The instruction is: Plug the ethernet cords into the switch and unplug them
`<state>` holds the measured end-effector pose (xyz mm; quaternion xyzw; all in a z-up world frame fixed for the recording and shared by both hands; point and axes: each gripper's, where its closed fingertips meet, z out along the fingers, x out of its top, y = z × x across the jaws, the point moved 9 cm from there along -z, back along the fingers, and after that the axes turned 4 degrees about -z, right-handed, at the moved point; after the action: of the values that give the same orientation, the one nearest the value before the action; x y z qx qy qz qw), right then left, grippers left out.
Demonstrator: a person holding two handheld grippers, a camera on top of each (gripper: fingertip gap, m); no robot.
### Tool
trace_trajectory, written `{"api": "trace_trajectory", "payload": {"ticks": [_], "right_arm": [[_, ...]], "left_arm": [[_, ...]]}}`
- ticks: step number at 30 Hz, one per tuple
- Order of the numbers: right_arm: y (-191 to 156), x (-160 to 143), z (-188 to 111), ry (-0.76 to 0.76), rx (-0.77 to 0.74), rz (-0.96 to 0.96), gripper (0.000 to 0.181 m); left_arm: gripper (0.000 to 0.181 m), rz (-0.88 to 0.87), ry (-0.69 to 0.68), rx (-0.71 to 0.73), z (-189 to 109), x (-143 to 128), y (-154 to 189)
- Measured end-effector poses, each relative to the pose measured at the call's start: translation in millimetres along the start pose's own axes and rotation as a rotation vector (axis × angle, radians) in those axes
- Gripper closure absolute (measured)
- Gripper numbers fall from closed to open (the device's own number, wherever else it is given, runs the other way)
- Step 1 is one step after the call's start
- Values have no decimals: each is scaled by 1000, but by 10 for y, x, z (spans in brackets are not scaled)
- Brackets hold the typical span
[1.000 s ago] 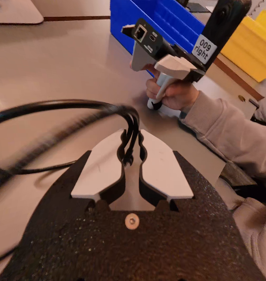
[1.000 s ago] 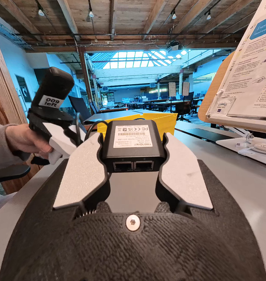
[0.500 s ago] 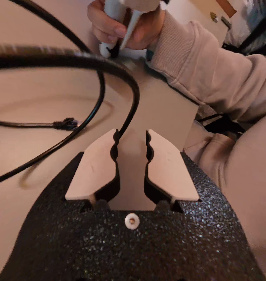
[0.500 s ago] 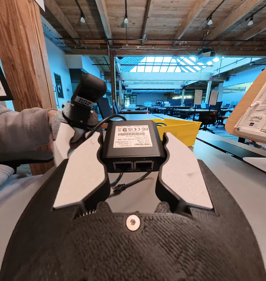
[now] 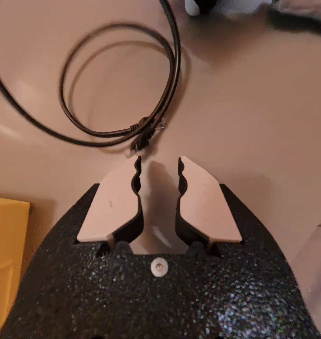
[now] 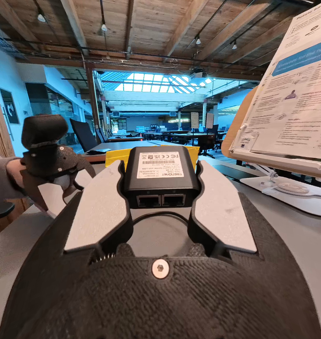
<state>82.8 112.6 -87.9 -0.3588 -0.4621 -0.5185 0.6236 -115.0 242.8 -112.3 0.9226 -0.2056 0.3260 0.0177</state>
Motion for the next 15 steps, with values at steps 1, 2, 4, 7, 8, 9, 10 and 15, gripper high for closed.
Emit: {"api": "trace_trajectory", "payload": {"ticks": [1,2,4,7,8,9,10,15], "right_arm": [[3,-1,1,2,-6,4,107],[6,-4,2,-1,-16,-1,107],[2,-5,4,-8,-13,-9,107],[9,-1,-2,-4,-25,-9,107],[11,1,-2,-2,-24,-7,107],[12,-1,-1,-4,-27,-7,107],[12,-7,2,-8,-29,-7,107],[0,-17,17,-19,-17,-10,107]], "left_arm": [[144,25,8,13,21,-5,21],[144,46,21,23,44,-12,34],[144,54,34,61,92,-38,19],[145,25,32,66,145,-63,0],[145,14,45,64,148,-51,3],[145,7,57,60,148,-33,9],[145,6,64,62,146,-11,12],[152,69,119,114,135,143,-9]]}}
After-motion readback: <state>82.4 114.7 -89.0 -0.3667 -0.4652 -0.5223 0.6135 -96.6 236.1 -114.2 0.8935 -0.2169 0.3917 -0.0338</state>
